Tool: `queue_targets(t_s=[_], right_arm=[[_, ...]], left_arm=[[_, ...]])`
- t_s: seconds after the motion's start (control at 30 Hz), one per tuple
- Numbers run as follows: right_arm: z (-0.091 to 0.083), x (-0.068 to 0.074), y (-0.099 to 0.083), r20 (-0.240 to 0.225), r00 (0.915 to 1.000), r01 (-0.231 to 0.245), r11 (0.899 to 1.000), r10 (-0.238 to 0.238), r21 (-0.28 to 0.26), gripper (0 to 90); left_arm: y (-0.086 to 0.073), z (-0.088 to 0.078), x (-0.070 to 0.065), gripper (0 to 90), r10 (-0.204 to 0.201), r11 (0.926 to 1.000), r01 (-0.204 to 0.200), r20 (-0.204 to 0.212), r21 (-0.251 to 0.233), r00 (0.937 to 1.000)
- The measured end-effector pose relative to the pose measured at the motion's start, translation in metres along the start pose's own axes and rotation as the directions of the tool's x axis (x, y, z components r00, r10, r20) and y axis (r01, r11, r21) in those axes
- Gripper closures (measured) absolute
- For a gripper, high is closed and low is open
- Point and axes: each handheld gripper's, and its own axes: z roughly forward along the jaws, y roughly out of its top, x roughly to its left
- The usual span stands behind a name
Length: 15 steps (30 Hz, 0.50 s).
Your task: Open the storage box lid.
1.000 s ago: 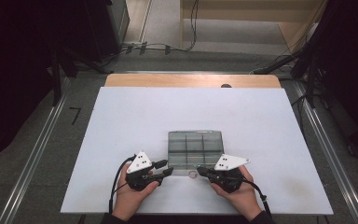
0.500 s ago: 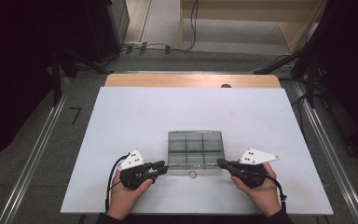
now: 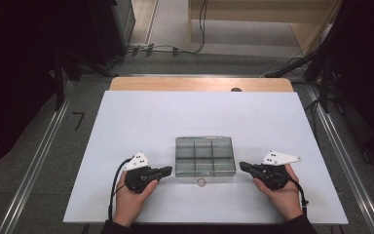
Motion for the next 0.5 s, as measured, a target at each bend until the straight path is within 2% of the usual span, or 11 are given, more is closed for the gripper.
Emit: queue_targets(t_s=[0.13, 0.3, 0.5], right_arm=[[0.0049, 0.0029, -0.0013, -0.009, 0.9999, 0.015, 1.000, -0.014, 0.020, 88.3], [0.0053, 0.0033, -0.0011, -0.021, 0.9995, 0.022, 1.000, -0.022, 0.011, 88.4], [0.0052, 0.0071, -0.0003, -0.030, 0.9991, 0.032, 0.999, -0.031, 0.021, 88.5]], left_arm=[[0.0008, 0.0038, -0.0021, 88.7, 0.006, 0.9999, -0.006, 0.013, 0.008, 0.9999], [0.0012, 0.0050, -0.0025, 88.8, 0.006, 0.9999, -0.007, 0.017, 0.014, 0.9998], [0.0014, 0.0039, -0.0031, 88.8, 0.004, 1.0000, -0.004, 0.032, -0.005, 0.9995]])
